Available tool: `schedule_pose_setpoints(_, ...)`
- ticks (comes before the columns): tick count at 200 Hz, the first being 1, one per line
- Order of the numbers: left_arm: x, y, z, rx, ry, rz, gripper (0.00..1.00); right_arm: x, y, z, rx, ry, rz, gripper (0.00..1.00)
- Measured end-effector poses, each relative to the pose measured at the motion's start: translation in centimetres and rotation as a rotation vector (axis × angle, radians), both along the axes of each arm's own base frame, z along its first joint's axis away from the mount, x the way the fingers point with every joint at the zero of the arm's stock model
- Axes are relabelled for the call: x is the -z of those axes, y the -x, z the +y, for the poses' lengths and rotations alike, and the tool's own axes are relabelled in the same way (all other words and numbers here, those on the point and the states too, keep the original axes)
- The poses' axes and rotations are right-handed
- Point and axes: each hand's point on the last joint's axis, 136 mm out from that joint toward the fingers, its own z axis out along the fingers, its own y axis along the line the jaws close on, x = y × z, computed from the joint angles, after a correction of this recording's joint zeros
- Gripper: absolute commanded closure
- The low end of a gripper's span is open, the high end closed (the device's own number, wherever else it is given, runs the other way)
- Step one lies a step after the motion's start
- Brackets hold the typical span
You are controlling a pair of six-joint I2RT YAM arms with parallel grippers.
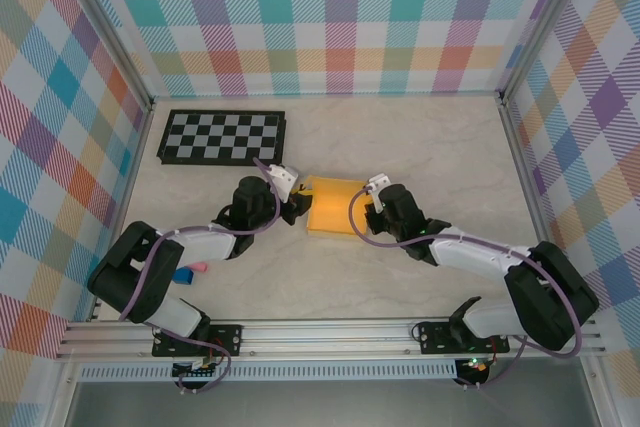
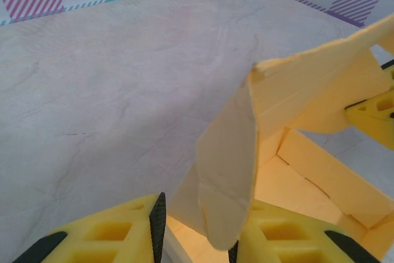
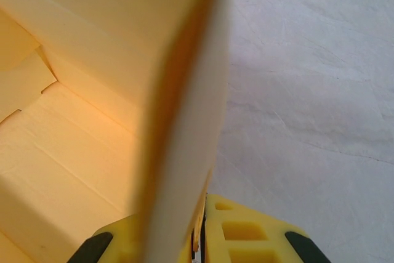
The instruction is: Fold the paper box
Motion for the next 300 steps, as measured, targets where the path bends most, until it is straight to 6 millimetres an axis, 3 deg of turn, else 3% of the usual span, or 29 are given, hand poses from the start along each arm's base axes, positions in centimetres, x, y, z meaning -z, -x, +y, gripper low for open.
schedule_pose_setpoints(98,1.0,0.1,-0.4,0.017,0.014,0.032,0.66,0.3,-0.2,0.4,0.009,-0.003,0.043,0.88)
schedule_pose_setpoints(140,1.4,1.1,-1.2,0.036,0.034,0.053,0.67,-0.8,-1.0,1.4,0.074,-0.060,0.127,0.88)
schedule_pose_setpoints(221,2.6,1.9,-1.9,0.039,0.067,0.100,0.68,1.0,0.5,3.1,0.104,-0.080,0.232,0.80)
schedule_pose_setpoints(300,2.8,2.7,-1.8,0.043,0.076,0.105,0.62,2.5,1.4,2.7,0.117,-0.045,0.264,0.84)
